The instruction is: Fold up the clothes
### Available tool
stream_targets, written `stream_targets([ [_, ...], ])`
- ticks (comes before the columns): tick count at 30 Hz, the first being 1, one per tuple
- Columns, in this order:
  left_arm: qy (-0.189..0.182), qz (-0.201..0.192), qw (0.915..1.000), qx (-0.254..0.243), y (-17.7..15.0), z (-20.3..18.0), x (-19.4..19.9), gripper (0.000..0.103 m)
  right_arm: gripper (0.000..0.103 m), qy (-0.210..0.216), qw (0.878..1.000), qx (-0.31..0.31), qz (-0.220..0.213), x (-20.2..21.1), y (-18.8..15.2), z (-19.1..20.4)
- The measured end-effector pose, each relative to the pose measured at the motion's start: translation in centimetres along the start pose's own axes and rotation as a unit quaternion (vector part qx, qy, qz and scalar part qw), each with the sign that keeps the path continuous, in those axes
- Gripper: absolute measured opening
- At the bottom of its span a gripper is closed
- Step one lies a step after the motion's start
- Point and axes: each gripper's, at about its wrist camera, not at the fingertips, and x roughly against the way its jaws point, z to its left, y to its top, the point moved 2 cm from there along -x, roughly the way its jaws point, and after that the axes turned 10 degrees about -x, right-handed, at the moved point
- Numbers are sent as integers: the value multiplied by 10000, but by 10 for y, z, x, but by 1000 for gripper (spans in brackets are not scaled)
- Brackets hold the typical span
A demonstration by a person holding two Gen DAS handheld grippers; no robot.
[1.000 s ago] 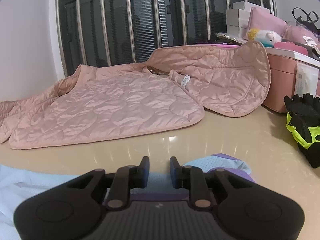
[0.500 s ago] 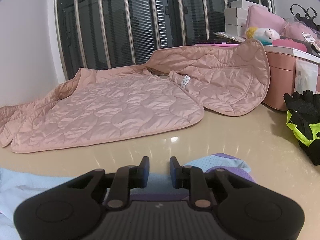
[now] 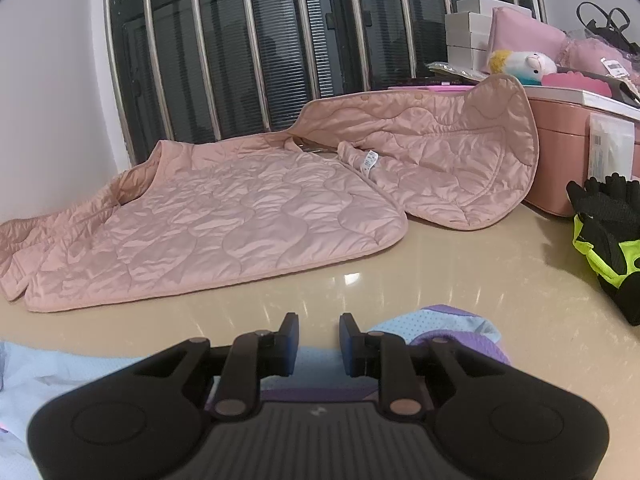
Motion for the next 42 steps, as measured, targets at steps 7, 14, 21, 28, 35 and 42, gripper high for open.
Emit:
stream_targets([
  [7, -12, 12, 9999, 157, -3, 9, -6, 47, 21, -31, 10000, -10, -13, 0, 0, 0],
  [14, -24, -33, 9952, 974, 3, 55, -25, 47, 28, -75, 9994, -263, -188, 5, 1, -7],
  [21, 498, -39, 9922, 1145, 21, 96, -46, 47, 38, 83, 9989, -332, -323, 10, 0, -10],
  [28, 854, 10, 9897, 1150, 39, 121, -68, 49, 42, 286, 9984, -427, -246, 20, 2, -11],
  [35, 298, 142, 9979, 557, 46, 50, -96, 52, 67, 92, 9942, -646, -861, 103, 1, -65],
  [42, -723, 550, 9958, -64, 17, -41, -127, 54, 66, -265, 9883, -1442, -412, 104, -18, -110],
])
